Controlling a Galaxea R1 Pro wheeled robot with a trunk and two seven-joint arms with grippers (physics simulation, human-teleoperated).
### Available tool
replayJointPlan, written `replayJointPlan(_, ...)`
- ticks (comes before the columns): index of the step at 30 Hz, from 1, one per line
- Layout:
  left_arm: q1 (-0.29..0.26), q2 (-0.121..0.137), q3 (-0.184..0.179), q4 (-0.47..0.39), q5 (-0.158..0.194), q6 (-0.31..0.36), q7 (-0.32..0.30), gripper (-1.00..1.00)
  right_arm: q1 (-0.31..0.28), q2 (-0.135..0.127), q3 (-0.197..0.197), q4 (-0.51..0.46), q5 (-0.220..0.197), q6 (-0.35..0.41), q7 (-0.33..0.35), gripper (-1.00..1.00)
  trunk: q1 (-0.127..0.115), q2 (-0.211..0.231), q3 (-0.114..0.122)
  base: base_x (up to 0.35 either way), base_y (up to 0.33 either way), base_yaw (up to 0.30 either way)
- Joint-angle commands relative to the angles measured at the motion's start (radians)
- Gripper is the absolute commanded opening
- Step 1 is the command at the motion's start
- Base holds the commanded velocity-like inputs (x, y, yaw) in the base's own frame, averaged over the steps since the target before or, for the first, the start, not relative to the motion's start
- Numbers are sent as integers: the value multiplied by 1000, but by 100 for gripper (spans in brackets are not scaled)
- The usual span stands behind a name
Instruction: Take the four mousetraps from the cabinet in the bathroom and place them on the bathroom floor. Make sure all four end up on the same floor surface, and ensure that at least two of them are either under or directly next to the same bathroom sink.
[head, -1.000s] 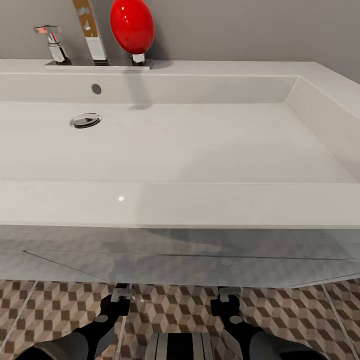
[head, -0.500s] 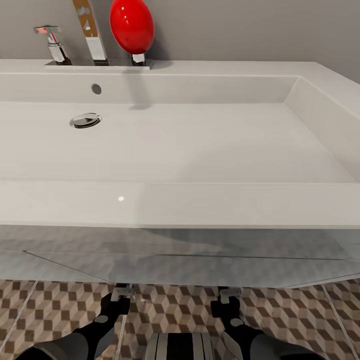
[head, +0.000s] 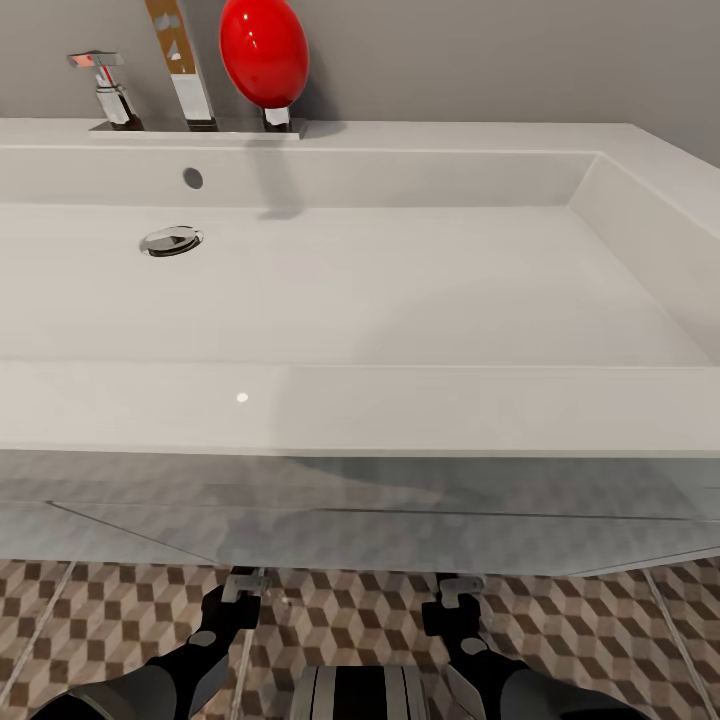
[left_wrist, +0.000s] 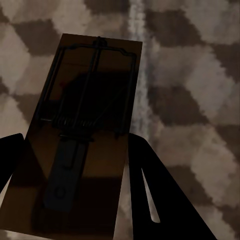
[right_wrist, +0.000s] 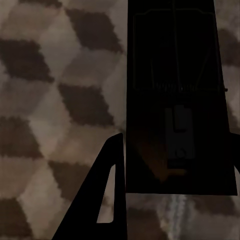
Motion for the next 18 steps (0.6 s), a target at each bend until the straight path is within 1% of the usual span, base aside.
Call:
replayJointPlan(1,0,0,-9,0,1,-1,8,-100,-1,0,1,3,9,-3,-8,-100,0,0,-1,0,0,0)
replayJointPlan(10,0,0,-9,0,1,-2,8,-100,-1,0,1,3,8,-7,-8,-100,0,0,-1,0,0,0)
replayJointPlan(18,0,0,-9,0,1,-4,9,-100,1,1,1,3,8,-34,-8,-100,0,0,-1,0,0,0)
